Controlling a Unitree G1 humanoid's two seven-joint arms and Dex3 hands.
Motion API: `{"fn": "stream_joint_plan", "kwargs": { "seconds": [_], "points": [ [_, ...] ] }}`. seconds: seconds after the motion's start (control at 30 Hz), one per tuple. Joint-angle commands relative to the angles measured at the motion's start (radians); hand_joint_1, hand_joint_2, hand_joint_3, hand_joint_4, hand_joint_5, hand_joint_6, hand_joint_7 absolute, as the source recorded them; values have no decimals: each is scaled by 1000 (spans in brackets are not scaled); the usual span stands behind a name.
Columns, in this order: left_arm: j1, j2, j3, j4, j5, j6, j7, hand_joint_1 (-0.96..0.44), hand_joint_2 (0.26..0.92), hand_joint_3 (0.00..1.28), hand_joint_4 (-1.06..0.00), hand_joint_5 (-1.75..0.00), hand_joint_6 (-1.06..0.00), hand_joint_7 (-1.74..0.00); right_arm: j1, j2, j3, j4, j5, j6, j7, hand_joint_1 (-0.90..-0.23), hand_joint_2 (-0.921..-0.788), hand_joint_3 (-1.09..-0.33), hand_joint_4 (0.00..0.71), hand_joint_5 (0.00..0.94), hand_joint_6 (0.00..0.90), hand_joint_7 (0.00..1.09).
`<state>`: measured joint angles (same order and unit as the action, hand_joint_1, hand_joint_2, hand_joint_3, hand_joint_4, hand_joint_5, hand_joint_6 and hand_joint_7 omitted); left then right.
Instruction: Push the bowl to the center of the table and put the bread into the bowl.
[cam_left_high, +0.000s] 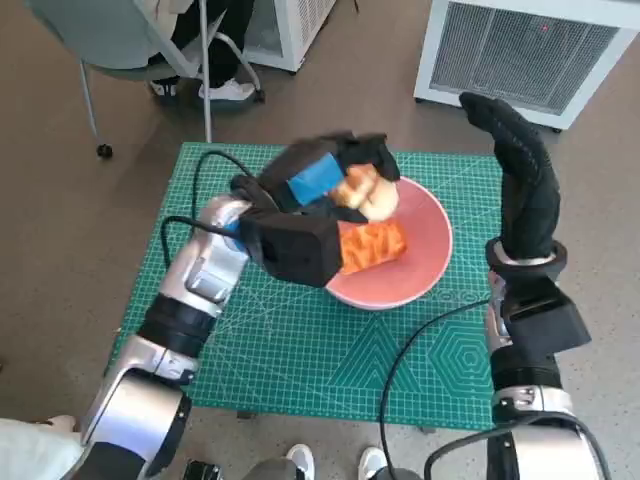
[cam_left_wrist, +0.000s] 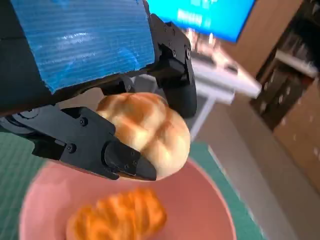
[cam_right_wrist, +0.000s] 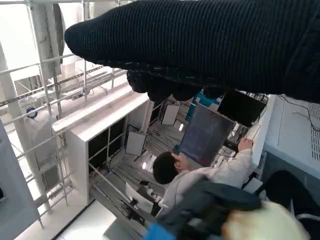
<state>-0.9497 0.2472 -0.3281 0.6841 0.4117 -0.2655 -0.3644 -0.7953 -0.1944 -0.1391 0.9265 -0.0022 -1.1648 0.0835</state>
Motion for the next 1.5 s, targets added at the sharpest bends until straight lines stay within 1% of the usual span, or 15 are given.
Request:
{"fn": "stream_joint_plan", "kwargs": {
  "seconds": [0.03, 0.1, 0.2, 0.4, 0.53, 0.8, 0.93, 1.03, 1.13, 1.27, 1.33, 1.5],
  "points": [
    [-31, -12, -17, 18, -17, 12, -72, -345, 917, 121, -170, -176, -118, -557, 32, -11, -7, -4, -9, 1, -16, -578, -921, -835, 352, 0, 209, 275],
    [-27, -15, -18, 12, -23, 19, -95, -391, 919, 112, -139, -98, -91, -505, 33, -12, -8, -6, -15, 0, -22, -576, -921, -834, 351, 0, 209, 275],
    [-18, -21, -15, 3, -26, 24, -112, -423, 920, 108, -105, -48, -64, -470, 34, -14, -9, -6, -22, -2, -31, -574, -921, -834, 351, 0, 209, 275],
    [4, -26, -15, -5, -16, 4, -77, -442, 921, 106, -58, -9, -24, -431, 34, -18, -10, -4, -38, -4, -47, -559, -921, -837, 351, 0, 208, 276],
    [18, -29, 3, -4, -33, -15, -48, -454, 921, 109, -35, -2, -7, -416, 33, -19, -10, -6, -45, -5, -56, -555, -921, -838, 351, 0, 207, 276],
    [48, -46, 85, -6, -153, -62, -40, -474, 921, 145, -28, -1, -22, -400, 29, -21, -9, -13, -46, -1, -63, -564, -921, -835, 351, 0, 207, 277],
    [70, -64, 139, -15, -221, -95, -13, -484, 921, 171, -33, -3, -38, -394, 27, -22, -7, -18, -41, 2, -58, -566, -921, -835, 352, 0, 207, 277],
    [87, -76, 176, -26, -260, -134, 15, -488, 921, 199, -47, -9, -50, -385, 25, -22, -5, -22, -32, 4, -49, -567, -921, -834, 352, 0, 208, 278],
    [102, -88, 209, -38, -294, -175, 44, -479, 921, 233, -83, -22, -63, -374, 23, -21, -2, -26, -25, 6, -43, -568, -921, -833, 352, 0, 208, 278],
    [128, -110, 256, -67, -352, -214, 72, -459, 921, 268, -125, -34, -80, -365, 20, -19, 3, -38, -4, 15, -25, -572, -921, -831, 353, 1, 208, 278],
    [140, -121, 275, -84, -381, -223, 78, -453, 921, 289, -144, -37, -90, -361, 18, -17, 5, -45, 13, 22, -10, -573, -921, -830, 353, 1, 209, 278],
    [177, -151, 316, -150, -457, -234, 86, -452, 921, 334, -169, -36, -98, -350, 10, -16, 11, -75, 72, 54, 37, -576, -921, -817, 354, 1, 211, 278]
  ]
}}
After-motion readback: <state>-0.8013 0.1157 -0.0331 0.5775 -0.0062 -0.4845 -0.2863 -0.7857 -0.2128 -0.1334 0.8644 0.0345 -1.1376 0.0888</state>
